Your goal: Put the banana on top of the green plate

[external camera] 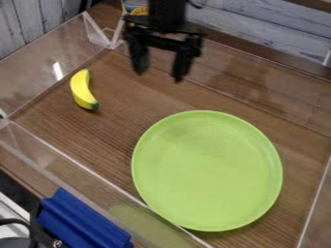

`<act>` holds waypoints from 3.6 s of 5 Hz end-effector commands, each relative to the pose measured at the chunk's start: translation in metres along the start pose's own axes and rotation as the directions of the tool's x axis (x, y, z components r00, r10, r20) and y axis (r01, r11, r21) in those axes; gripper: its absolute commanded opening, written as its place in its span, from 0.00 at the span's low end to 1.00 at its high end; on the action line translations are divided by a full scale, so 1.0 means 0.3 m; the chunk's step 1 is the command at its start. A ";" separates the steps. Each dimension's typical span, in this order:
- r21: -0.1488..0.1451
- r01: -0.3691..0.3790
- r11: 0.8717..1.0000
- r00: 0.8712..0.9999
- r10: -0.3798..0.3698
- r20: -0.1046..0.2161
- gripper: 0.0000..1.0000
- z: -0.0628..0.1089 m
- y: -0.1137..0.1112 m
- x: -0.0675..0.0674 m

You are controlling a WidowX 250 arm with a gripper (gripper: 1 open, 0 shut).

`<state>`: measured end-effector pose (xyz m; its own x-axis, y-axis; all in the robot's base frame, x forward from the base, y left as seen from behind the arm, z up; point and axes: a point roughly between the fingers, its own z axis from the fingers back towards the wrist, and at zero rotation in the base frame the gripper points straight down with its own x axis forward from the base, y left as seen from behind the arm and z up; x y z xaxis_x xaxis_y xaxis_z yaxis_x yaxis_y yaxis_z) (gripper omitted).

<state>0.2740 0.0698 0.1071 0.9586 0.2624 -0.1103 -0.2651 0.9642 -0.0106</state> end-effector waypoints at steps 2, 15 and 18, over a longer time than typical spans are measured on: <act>-0.019 -0.154 0.988 0.983 0.155 0.103 1.00 0.032 0.230 0.021; -0.031 -0.248 0.968 0.967 0.250 0.049 1.00 -0.249 0.369 0.180; -0.039 -0.248 0.968 0.968 0.250 0.035 0.00 -0.249 0.351 0.185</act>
<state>0.2863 0.1829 0.0194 0.8605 0.4999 -0.0986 -0.5039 0.8635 -0.0196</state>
